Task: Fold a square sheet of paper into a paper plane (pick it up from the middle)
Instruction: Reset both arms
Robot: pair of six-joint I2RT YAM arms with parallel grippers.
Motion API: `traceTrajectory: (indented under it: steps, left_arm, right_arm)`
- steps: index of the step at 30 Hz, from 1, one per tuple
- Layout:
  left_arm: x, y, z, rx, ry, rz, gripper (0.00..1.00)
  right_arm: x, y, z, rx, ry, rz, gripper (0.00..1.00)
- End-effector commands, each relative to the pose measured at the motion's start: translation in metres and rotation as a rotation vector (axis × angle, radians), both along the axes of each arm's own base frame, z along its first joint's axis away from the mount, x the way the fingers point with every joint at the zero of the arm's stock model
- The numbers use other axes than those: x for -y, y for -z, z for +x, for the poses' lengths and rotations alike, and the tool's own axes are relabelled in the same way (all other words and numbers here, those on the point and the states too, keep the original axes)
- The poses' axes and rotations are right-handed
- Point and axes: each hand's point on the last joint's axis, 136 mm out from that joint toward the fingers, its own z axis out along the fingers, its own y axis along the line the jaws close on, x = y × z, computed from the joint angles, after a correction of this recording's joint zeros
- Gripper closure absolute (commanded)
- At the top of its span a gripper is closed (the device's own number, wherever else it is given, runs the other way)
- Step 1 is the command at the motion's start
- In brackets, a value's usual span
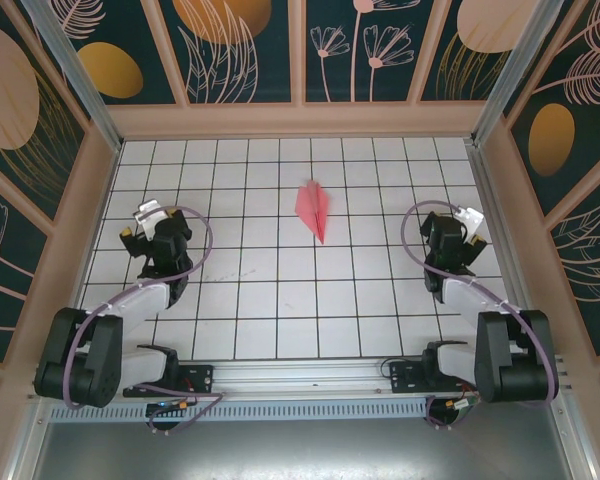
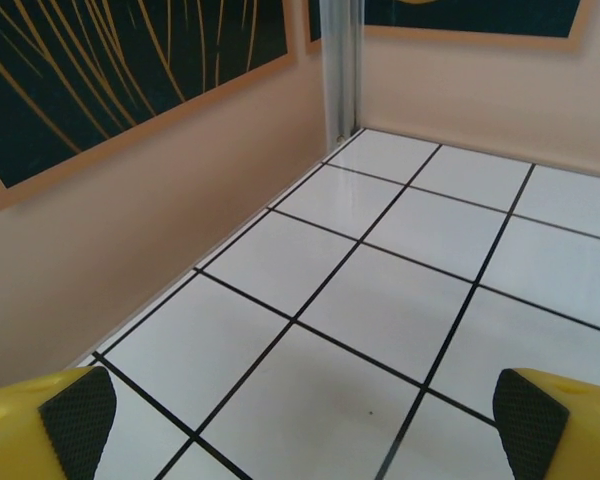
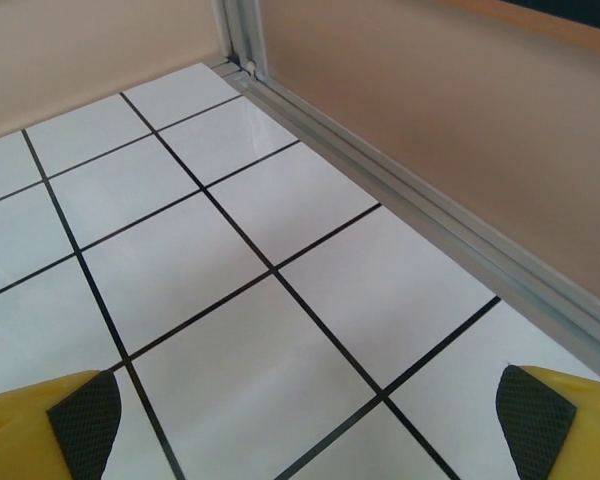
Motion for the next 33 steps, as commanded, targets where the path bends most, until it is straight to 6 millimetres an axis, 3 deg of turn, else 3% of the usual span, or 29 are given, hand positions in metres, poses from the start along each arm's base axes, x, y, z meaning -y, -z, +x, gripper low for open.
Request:
traceTrajectory:
  steps: [1, 7, 16, 23, 33]
  left_arm:
    - [0.003, -0.013, 0.009, 0.121, 0.081, -0.010, 0.01]
    - [0.015, -0.013, 0.012, 0.235, 0.263, -0.025, 0.01]
    - [0.031, 0.003, 0.013, 0.238, 0.393, -0.024, 0.02]
    - [0.032, 0.011, 0.019, 0.213, 0.398, -0.028, 0.02]
    - [0.027, 0.013, 0.022, 0.200, 0.372, -0.031, 0.01]
  right_arm:
    - [-0.006, -0.028, 0.013, 0.168, -0.082, -0.063, 0.01]
    - [-0.021, -0.023, 0.016, 0.228, -0.218, -0.061, 0.01]
    - [-0.040, -0.015, 0.024, 0.274, -0.360, -0.033, 0.01]
    - [-0.048, 0.000, 0.033, 0.247, -0.412, -0.034, 0.01]
    - [-0.051, 0.002, 0.034, 0.240, -0.425, -0.041, 0.01]
